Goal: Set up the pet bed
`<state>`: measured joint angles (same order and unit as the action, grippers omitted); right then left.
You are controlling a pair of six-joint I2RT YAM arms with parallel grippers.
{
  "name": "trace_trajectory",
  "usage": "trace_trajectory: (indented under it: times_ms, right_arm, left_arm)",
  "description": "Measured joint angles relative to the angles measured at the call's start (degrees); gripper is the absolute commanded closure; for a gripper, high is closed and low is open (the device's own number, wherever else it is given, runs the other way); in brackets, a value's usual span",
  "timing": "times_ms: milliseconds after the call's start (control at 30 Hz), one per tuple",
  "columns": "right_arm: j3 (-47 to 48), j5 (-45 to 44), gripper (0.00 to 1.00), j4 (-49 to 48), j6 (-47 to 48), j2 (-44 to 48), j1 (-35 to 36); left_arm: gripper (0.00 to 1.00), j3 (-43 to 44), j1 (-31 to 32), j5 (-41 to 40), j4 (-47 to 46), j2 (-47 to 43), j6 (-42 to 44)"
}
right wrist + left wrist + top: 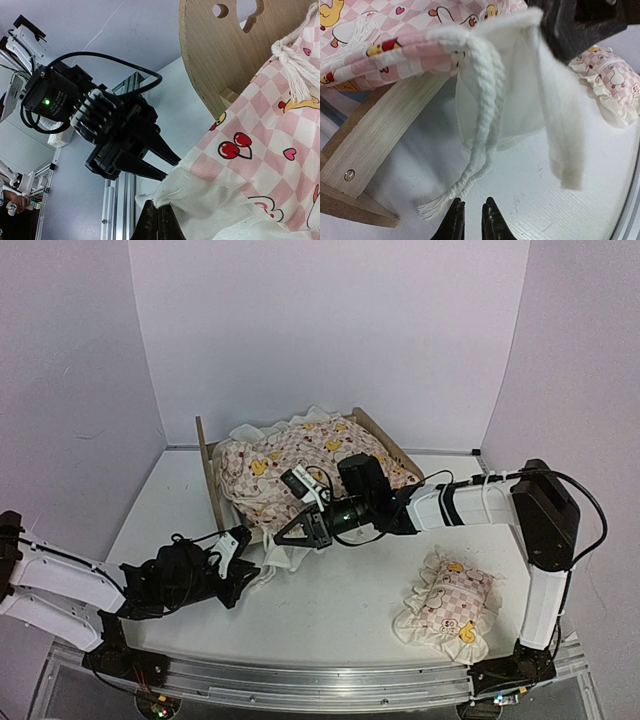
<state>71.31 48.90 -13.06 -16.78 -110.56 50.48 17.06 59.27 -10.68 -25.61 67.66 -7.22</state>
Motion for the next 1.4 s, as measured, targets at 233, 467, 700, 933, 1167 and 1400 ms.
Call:
trace_trajectory:
  times_ms: [233,467,700,933,1167,1400]
  right_arm:
    - [0.17,0.02,1.0,0.42,0.07,0.0,-0.15]
    - [0.22,0.04,1.0,0.46,0.04,0.0,-0.2]
    - [0.22,0.2,1.0,0.48,0.04,0.0,-0.2]
    - [0.22,0.26,1.0,0.48,-0.02,0.0,-0.2]
    - [0.22,0.37,1.0,0.5,-0.17,0.02,-0.2]
    - [-0.26,-2.32,1.0,0.76,-0.63,0.7,-0.22]
  left_arm:
    - [0.89,-1.75,0.0,-0.17,-12.83,8.52,7.04]
    - [0.88,-1.92,0.0,-0.76,-22.23,15.39,10.47]
    - [0.87,-1.03,-0.02,-1.62,-26.25,20.68,12.24]
    - [0.85,0.5,-1.42,-2.05,-30.25,23.82,12.31]
    - [1.0,2.19,-2.71,-1.75,-31.52,24.83,12.68]
    - [1.0,4.13,-2.71,-1.57,-8.55,-0.9,12.24]
